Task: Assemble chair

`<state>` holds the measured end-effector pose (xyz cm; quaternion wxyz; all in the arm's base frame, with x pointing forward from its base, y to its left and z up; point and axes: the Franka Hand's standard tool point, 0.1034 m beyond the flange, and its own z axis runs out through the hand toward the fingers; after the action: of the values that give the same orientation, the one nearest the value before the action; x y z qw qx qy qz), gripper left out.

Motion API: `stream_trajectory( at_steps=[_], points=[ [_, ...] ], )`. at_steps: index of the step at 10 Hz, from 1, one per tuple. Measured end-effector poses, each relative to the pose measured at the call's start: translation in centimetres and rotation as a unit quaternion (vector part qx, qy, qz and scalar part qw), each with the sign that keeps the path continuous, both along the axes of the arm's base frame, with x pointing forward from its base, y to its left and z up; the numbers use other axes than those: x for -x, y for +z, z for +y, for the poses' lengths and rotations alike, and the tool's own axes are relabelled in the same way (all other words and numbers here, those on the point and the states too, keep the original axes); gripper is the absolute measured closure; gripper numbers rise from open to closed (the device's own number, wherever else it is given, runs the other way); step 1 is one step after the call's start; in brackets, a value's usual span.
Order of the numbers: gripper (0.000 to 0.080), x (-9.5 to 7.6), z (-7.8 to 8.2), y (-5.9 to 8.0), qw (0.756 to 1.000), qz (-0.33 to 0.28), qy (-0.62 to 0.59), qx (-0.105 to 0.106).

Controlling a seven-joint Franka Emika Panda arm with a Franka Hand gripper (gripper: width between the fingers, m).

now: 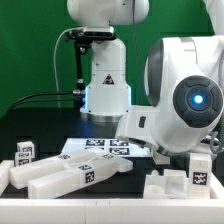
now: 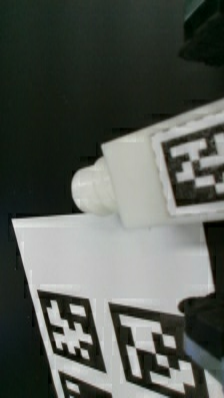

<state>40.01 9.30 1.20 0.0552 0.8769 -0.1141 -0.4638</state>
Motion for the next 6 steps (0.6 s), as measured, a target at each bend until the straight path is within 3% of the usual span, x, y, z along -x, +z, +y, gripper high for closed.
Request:
stream_trajectory(
  at_steps=[2, 3, 4, 6],
  points=[
    [0.0438, 0.0, -0.1, 0.0, 1.000, 0.000, -0.001, 0.000],
    [0.0438, 0.0, 0.0, 0.0, 1.000, -0.001, -0.001, 0.000],
    [0.0513, -0.4, 0.0, 0.3, 1.000, -0.010, -0.001, -0.002],
    [0.0513, -2.3, -0.7, 3.3, 0.999, -0.042, -0.009, -0.006]
  ],
)
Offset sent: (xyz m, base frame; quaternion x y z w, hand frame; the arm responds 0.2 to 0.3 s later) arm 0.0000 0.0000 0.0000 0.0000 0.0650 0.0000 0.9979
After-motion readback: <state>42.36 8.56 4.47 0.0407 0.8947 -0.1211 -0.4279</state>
